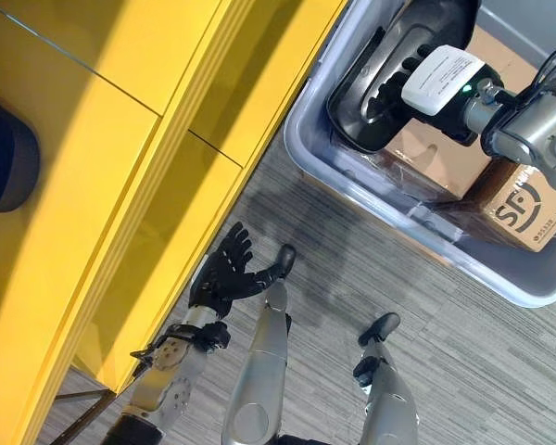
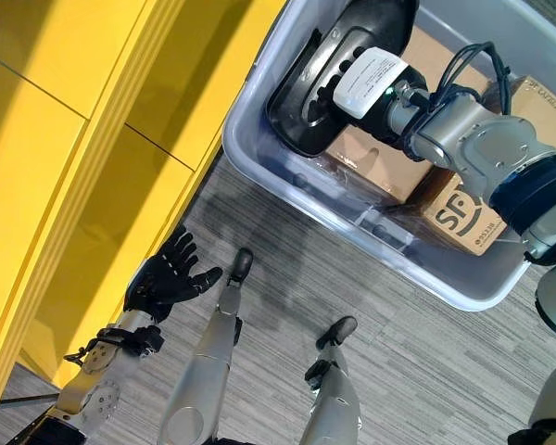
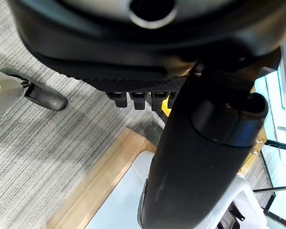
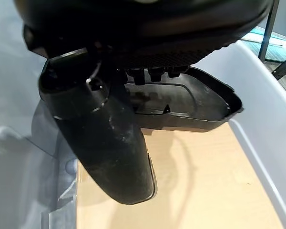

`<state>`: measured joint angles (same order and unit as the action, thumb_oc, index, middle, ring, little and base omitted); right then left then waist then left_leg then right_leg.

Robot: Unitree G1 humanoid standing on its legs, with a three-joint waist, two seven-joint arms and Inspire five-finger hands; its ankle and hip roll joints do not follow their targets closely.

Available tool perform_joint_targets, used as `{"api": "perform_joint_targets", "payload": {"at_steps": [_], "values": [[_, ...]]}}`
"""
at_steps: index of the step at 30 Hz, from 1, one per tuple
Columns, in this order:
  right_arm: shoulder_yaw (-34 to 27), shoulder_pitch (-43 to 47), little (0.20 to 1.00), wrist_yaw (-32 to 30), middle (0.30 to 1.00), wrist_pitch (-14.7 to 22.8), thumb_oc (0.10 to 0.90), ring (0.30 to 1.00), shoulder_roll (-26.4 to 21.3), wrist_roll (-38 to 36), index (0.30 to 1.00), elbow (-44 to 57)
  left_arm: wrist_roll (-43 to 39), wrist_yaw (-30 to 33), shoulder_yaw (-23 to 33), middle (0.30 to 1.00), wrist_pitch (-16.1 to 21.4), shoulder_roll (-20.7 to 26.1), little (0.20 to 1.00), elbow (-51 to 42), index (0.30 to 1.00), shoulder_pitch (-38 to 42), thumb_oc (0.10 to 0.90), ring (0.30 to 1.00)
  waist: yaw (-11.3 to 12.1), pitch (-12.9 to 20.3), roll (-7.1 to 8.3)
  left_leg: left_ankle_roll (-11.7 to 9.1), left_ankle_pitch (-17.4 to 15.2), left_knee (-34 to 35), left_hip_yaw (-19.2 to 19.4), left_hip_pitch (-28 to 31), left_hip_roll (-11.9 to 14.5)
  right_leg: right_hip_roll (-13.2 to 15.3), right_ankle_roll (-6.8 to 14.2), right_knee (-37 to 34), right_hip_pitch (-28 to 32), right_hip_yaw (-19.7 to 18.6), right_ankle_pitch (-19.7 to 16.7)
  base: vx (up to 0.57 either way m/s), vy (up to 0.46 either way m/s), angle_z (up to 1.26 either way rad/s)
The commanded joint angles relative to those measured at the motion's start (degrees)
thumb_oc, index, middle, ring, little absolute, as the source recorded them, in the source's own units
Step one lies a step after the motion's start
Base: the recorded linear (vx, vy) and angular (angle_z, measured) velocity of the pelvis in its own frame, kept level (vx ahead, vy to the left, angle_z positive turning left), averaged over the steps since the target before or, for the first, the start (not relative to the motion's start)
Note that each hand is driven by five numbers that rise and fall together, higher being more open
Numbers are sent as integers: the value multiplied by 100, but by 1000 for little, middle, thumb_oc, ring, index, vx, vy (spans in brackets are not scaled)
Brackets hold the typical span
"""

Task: Move parts from the plastic box to the shelf.

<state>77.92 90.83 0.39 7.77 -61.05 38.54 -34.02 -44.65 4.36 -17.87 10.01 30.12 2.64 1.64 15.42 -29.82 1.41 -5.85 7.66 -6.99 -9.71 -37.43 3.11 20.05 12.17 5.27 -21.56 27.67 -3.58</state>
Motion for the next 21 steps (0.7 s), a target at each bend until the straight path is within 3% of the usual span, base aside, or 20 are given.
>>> {"api": "perform_joint_targets", "payload": {"at_steps": [1,13,21], "values": [[229,1064,1000,-377,1000,-206,900,1000,-115,220,1000,0,62,-42,20,1000,461,314,1000,-707,1000,-16,900,1000,64,118,286,-220,-295,-307,284,-198,297,157,-30,440,918,-266,747,15,-3,8],[229,1281,1000,-402,1000,-216,900,1000,-89,358,1000,55,74,44,129,1000,527,489,1000,-786,1000,-22,900,1000,54,5,316,-93,-859,-1385,327,-883,28,355,-161,1380,316,-538,1078,2,25,8],[229,1275,1000,-411,1000,-239,900,1000,-159,354,1000,-102,97,77,228,1000,554,551,1000,-863,1000,-153,900,1000,50,3,266,-54,-975,-1688,373,-1216,-27,403,-168,1653,21,-640,1141,6,11,2]]}}
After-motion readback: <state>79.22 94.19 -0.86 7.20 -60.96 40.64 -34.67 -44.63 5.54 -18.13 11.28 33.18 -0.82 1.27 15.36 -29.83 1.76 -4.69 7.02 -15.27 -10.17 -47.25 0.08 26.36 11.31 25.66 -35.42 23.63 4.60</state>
